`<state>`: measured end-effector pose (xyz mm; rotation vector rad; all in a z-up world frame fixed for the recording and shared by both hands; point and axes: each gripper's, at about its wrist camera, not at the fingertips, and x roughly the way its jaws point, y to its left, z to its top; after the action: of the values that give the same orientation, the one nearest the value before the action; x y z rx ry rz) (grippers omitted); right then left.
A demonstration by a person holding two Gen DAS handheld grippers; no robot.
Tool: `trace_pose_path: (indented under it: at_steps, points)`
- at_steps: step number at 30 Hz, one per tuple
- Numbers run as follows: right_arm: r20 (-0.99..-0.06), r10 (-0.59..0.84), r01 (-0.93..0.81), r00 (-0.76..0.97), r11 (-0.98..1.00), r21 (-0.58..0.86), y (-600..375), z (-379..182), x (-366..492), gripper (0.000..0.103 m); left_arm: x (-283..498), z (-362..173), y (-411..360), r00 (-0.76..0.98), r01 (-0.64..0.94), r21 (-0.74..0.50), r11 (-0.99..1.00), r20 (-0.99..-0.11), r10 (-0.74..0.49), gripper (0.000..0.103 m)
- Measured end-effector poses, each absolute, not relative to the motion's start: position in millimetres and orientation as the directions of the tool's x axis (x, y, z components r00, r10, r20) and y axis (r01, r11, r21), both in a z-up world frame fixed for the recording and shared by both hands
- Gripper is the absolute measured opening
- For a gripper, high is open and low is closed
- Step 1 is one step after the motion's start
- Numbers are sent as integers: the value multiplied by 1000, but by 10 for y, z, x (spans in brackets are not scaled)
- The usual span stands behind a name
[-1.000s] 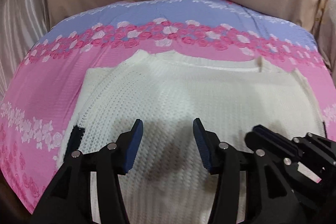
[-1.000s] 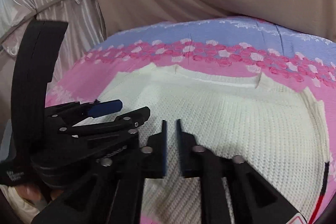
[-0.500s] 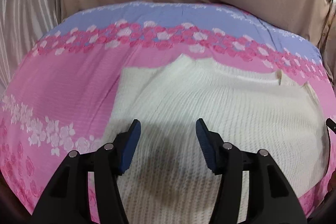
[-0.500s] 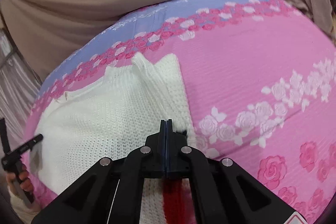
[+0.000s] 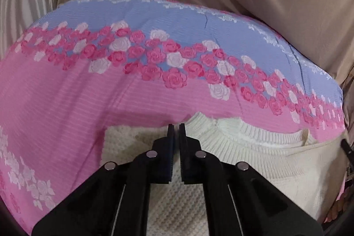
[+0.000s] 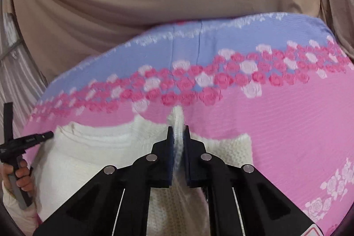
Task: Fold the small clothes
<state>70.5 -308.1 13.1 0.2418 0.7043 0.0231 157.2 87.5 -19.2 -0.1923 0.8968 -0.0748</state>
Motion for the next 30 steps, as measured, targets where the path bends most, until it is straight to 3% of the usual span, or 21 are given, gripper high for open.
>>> trace_pose_path:
  at_steps: [3, 5, 6, 7, 11, 14, 16, 17, 18, 22, 24, 25, 26, 27, 28, 29, 30]
  points:
    - [-588, 84, 66, 804, 971, 230, -3185, 292, 652, 7, 1694, -284, 871, 624, -42, -132, 990, -778, -77, 0]
    - [-687, -2, 144, 727, 978, 150, -3286, 3, 861, 7, 1821, -480, 912, 594, -95, -57, 994, -805, 11, 0]
    - [-754, -39, 181, 655, 978, 107, -3338, -250, 975, 7, 1824, -505, 950, 607, -97, -73, 993, -795, 1, 0]
    - [-766, -8, 182, 643, 973, 143, -3391, -366, 987, 7, 1814, -492, 974, 598, -94, -89, 992, -801, -15, 0]
    - [-758, 19, 166, 652, 972, 168, -3416, -274, 950, 9, 1758, -454, 970, 593, -92, -95, 991, -805, -22, 0]
    - [-714, 8, 189, 700, 962, 196, -3403, -156, 784, 18, 1538, -242, 950, 632, -49, -129, 990, -772, -69, 3]
    - [-659, -12, 182, 752, 965, 191, -3321, 47, 585, 32, 1434, -124, 895, 645, -19, -128, 992, -759, -86, 39]
    - [-645, -7, 169, 764, 967, 190, -3274, 119, 529, 37, 1422, -96, 868, 650, -4, -138, 990, -753, -102, 72]
    - [-636, 10, 144, 771, 971, 189, -3195, 164, 478, 46, 1431, -88, 842, 659, 4, -144, 990, -744, -112, 80]
    - [-653, -9, 121, 757, 985, 126, -3013, 145, 509, 56, 1629, -263, 704, 615, 17, -92, 996, -784, -83, 74]
    - [-666, -20, 142, 745, 982, 129, -3045, 82, 588, 59, 1725, -387, 664, 574, 27, -94, 995, -814, -93, 51]
    - [-675, -13, 147, 738, 979, 142, -3086, 46, 633, 60, 1745, -411, 658, 572, 25, -101, 995, -814, -97, 49]
    - [-692, -7, 157, 722, 976, 153, -3123, -10, 695, 60, 1742, -390, 639, 581, 30, -93, 995, -809, -93, 33]
    - [-725, -6, 174, 689, 972, 157, -3165, -103, 802, 60, 1736, -359, 620, 580, 47, -100, 994, -807, -109, 3]
    - [-743, -4, 181, 669, 970, 159, -3174, -175, 837, 42, 1730, -320, 631, 575, 46, -123, 991, -808, -127, 3]
    - [-756, 12, 173, 655, 971, 165, -3170, -225, 878, 17, 1716, -269, 647, 583, 45, -138, 989, -801, -139, 3]
    - [-752, 38, 156, 658, 970, 185, -3148, -208, 878, 8, 1691, -194, 673, 607, 40, -135, 990, -783, -131, 3]
